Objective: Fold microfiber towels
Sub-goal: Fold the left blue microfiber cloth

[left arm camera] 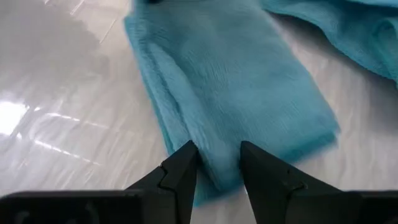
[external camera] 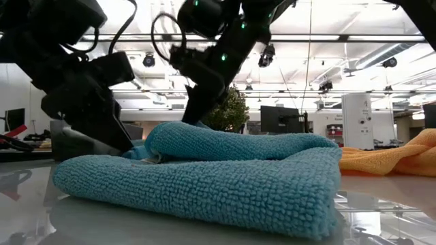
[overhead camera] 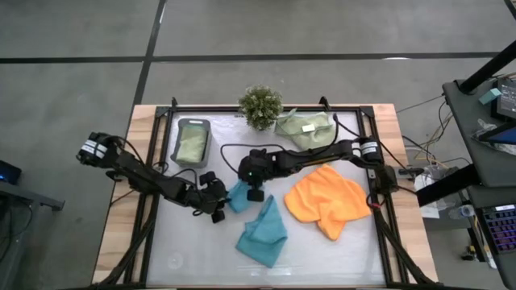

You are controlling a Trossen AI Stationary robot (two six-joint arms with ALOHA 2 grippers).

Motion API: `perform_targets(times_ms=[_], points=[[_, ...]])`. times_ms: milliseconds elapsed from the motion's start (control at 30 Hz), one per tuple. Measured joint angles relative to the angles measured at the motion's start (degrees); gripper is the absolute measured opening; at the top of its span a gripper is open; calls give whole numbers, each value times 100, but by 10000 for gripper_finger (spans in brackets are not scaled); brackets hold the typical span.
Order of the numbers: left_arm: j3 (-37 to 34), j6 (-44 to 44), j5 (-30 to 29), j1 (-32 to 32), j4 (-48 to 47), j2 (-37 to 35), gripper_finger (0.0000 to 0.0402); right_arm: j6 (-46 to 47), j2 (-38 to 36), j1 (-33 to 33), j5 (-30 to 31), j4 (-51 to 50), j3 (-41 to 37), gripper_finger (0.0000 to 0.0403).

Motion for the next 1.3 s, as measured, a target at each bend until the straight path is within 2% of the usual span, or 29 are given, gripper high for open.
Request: perform_targets(times_ms=[167,300,567,667,800,967,1100,1300], points=[[-3,-337,-45,-1,-598,-205,108,-121,71,-139,10,131,-24,13],[-55,-520,-81,8,-709,-198,108,-165,71,-201,-6,248,-27,13],[0,-237,201,-12,-690,-609,108,-430,286,-207,-8,610,-52,13],[0,-104,89,-5,-663,-808,108,-462,465,-231,-1,734,-59,13],[-23,27,-343,-5,-433,-848,108,-470,605,-234,12,896,-59,13],[-87,35,-692,58,-176,-415,108,-461,629,-229,6,896,-59,13],[-82,-13,-719,104,69,6,108,-470,626,-229,-1,894,-57,13],[-69,-515,-722,122,-35,501,108,-510,624,-248,-1,880,-55,13]])
